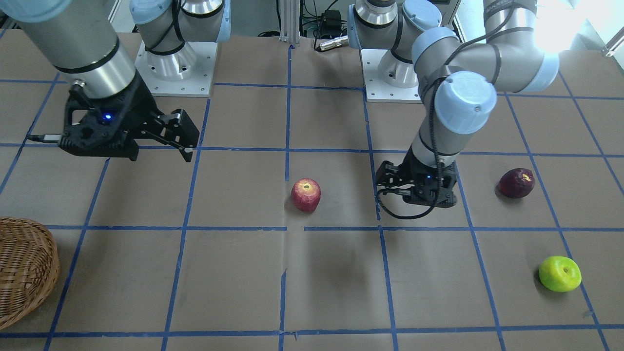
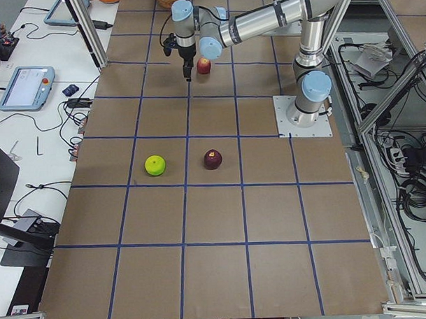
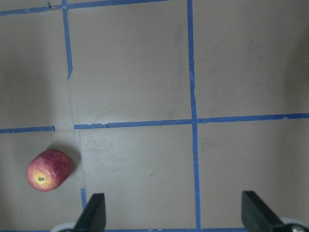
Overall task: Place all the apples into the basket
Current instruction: 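Lower the right gripper onto the red apple while left reaches the purple apple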
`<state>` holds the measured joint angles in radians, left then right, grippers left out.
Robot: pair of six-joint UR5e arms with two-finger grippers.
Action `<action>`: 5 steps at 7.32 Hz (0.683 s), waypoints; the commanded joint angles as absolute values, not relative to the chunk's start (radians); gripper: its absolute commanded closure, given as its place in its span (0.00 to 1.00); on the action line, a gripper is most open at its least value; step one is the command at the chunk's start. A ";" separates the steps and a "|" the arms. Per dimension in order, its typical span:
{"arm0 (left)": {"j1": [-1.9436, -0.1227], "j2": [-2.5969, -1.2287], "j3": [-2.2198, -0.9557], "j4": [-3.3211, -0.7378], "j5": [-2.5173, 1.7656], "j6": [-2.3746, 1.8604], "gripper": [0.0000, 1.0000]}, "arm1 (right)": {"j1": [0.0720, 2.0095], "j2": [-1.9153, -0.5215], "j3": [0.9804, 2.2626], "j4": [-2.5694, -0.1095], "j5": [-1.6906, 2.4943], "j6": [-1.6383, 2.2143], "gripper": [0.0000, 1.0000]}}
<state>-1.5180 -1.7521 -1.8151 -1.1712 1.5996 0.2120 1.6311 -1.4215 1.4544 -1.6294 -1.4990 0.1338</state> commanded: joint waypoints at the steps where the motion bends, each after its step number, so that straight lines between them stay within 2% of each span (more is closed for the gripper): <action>1: -1.351 -1.701 -1.856 -1.181 1.615 0.456 0.00 | 1.795 -1.327 1.457 -1.728 -1.529 0.341 0.00; 3: -1.136 -1.683 -1.864 -1.174 1.611 0.747 0.00 | 1.958 -1.193 1.457 -1.929 -1.577 0.706 0.00; 5: -0.959 -1.698 -1.871 -1.169 1.595 0.914 0.00 | 2.074 -1.091 1.460 -1.947 -1.647 0.859 0.00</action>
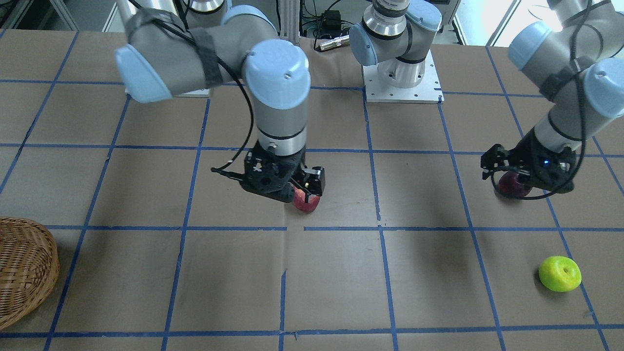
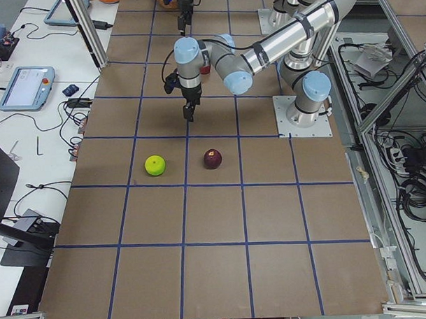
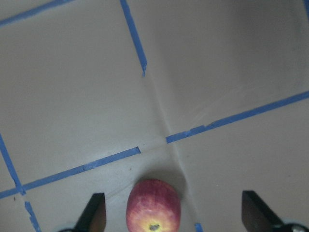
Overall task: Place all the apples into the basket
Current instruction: 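Lower the right gripper onto the red apple while left reaches the purple apple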
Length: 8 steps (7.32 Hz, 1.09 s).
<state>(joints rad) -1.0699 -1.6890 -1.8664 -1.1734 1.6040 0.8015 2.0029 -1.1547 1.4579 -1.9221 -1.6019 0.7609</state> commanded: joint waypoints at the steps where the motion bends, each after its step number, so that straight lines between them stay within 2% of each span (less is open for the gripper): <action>1: -0.922 -1.715 -1.873 -1.167 1.597 0.940 0.00 | 2.078 -1.077 1.460 -1.945 -1.644 0.861 0.00; 3: -0.900 -1.739 -1.875 -1.169 1.598 0.979 0.00 | 2.092 -1.057 1.509 -1.947 -1.649 0.851 0.00; 6: -0.884 -1.761 -1.922 -1.131 1.600 0.976 0.00 | 2.092 -1.048 1.673 -2.226 -1.632 0.807 0.00; 8: -0.876 -1.784 -1.924 -1.103 1.600 0.977 0.00 | 2.094 -1.025 1.684 -2.233 -1.625 0.778 0.00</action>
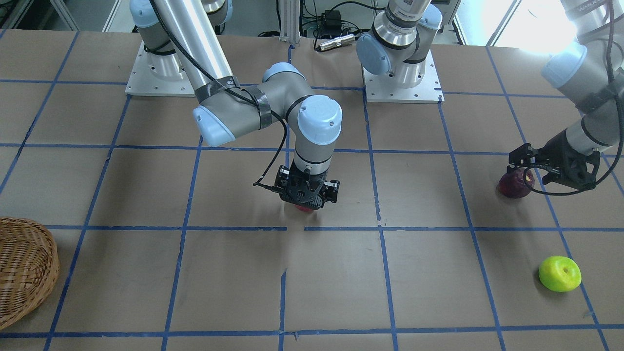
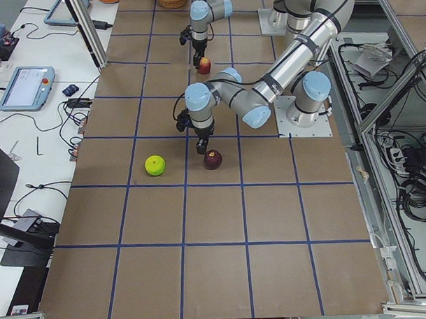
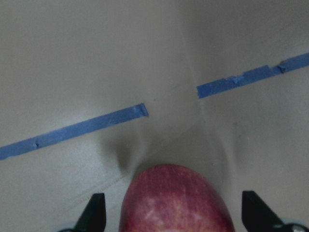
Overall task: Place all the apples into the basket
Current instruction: 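Lower the right gripper onto the red apple while left reaches the purple apple, then grasp the red apple with right gripper while left grasps purple apple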
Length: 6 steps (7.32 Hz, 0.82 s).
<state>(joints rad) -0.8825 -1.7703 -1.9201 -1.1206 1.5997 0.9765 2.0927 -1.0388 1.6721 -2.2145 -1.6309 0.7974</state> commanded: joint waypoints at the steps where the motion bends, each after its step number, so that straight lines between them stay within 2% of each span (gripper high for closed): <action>1: -0.861 -1.802 -1.939 -1.094 1.598 0.977 0.00 | 2.094 -1.023 1.684 -2.233 -1.606 0.769 0.00; 2: -0.850 -1.819 -1.951 -1.042 1.598 0.992 0.00 | 2.094 -1.023 1.684 -2.235 -1.605 0.750 0.02; 3: -0.845 -1.833 -1.953 -1.002 1.600 1.029 0.00 | 2.094 -1.025 1.684 -2.235 -1.595 0.749 0.32; 4: -0.844 -1.845 -1.963 -1.008 1.598 1.031 0.00 | 2.094 -1.023 1.684 -2.233 -1.570 0.746 0.52; 5: -0.842 -1.848 -1.989 -0.999 1.601 1.037 0.00 | 2.094 -1.029 1.684 -2.233 -1.571 0.746 0.57; 6: -0.838 -1.851 -2.000 -0.997 1.605 1.040 0.00 | 2.091 -1.032 1.680 -2.233 -1.568 0.714 0.57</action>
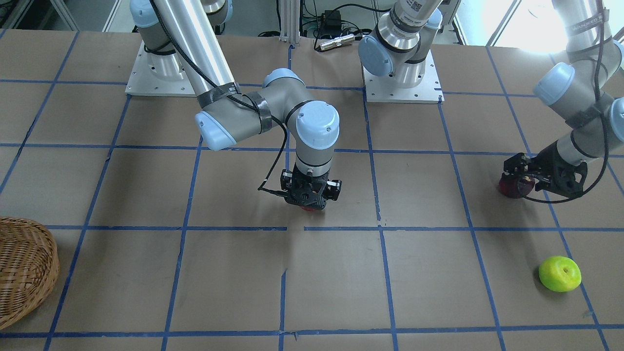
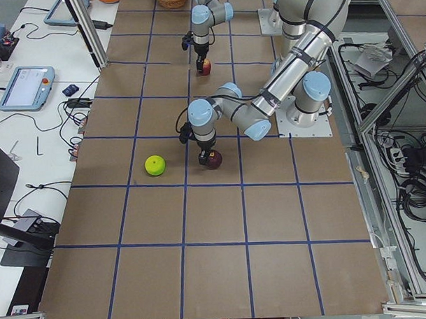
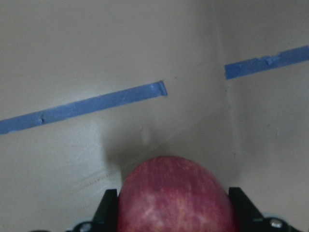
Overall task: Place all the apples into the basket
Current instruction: 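Grasp the red apple with right gripper while left grasps purple apple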
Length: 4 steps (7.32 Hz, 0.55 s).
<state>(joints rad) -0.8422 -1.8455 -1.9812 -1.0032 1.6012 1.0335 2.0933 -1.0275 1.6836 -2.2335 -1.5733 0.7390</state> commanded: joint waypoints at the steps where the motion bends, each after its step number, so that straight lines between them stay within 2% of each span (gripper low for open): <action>1: -0.810 -1.858 -2.000 -0.999 1.602 1.042 0.00 | 2.063 -1.061 1.660 -2.217 -1.557 0.662 0.56; 2: -0.793 -1.864 -2.002 -0.997 1.600 1.049 0.34 | 2.031 -1.110 1.651 -2.192 -1.555 0.657 0.55; 3: -0.799 -1.852 -2.000 -1.000 1.600 1.013 0.99 | 1.946 -1.155 1.632 -2.139 -1.549 0.588 0.53; 4: -0.813 -1.818 -1.990 -1.027 1.606 1.005 1.00 | 1.852 -1.214 1.623 -2.014 -1.554 0.402 0.49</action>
